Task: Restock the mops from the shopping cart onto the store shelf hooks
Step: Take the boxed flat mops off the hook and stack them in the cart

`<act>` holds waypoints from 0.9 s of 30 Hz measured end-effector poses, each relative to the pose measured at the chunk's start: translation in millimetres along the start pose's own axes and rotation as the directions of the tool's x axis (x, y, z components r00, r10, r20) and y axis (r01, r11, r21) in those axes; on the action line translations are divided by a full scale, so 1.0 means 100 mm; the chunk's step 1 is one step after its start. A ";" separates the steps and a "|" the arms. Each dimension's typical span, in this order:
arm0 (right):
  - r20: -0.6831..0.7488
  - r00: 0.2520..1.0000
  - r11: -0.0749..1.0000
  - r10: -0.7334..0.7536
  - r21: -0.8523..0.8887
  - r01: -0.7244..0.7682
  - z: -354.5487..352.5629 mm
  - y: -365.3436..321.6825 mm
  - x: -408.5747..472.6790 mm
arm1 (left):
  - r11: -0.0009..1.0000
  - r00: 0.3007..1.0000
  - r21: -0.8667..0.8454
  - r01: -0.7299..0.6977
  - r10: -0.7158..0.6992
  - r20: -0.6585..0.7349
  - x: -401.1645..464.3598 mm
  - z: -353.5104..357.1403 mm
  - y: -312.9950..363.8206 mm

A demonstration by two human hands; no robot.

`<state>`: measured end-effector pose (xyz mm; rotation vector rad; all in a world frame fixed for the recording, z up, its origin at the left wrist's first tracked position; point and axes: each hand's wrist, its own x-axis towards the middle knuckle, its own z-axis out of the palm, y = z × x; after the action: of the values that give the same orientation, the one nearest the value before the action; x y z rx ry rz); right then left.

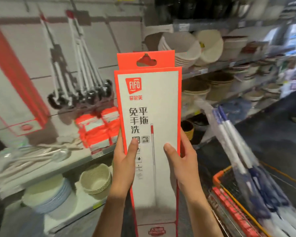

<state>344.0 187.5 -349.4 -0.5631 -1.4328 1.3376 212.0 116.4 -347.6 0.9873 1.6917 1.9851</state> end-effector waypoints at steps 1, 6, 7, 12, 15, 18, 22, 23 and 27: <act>0.015 1.000 1.000 -0.011 -0.013 0.012 0.09 -0.01 -0.03 | 1.000 1.000 -0.011 0.000 0.000 -0.019 -0.02 -0.11 0.01; 0.070 0.997 0.999 -0.041 -0.031 0.044 0.56 0.01 -0.21 | 0.999 0.993 -0.002 -0.053 0.053 -0.103 -0.11 -0.65 0.12; 0.086 0.995 0.999 -0.041 -0.029 0.043 0.67 0.02 -0.25 | 0.998 0.992 -0.002 -0.058 0.058 -0.112 -0.14 -0.78 0.14; 0.169 0.986 1.000 -0.015 -0.010 0.017 1.33 0.06 -0.60 | 0.999 0.984 0.005 -0.036 0.036 -0.177 -0.30 -1.56 0.15; 0.194 0.981 1.000 -0.003 0.018 0.000 1.72 0.08 -0.87 | 0.999 0.979 0.027 -0.047 0.051 -0.199 -0.46 -2.03 0.22; 0.242 0.970 0.999 0.014 0.028 -0.021 2.06 0.12 -1.13 | 0.999 0.974 0.005 -0.039 0.040 -0.224 -0.63 -2.45 0.25; 0.292 0.956 0.998 0.035 0.035 -0.047 2.44 0.15 -1.39 | 1.000 0.963 -0.026 -0.012 0.004 -0.269 -0.82 -2.90 0.27; 0.308 0.951 0.998 0.034 0.033 -0.046 2.53 0.16 -1.44 | 0.999 0.961 -0.035 -0.007 -0.003 -0.277 -0.85 -3.01 0.27; 0.331 0.943 0.999 0.019 0.026 -0.029 2.86 0.11 -1.49 | 1.000 0.964 0.008 -0.007 0.008 -0.264 -0.97 -3.32 0.23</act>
<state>137.2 -59.4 -364.5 -0.3454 -1.6758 1.5239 51.6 -189.8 -366.9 0.7575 1.8325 2.1984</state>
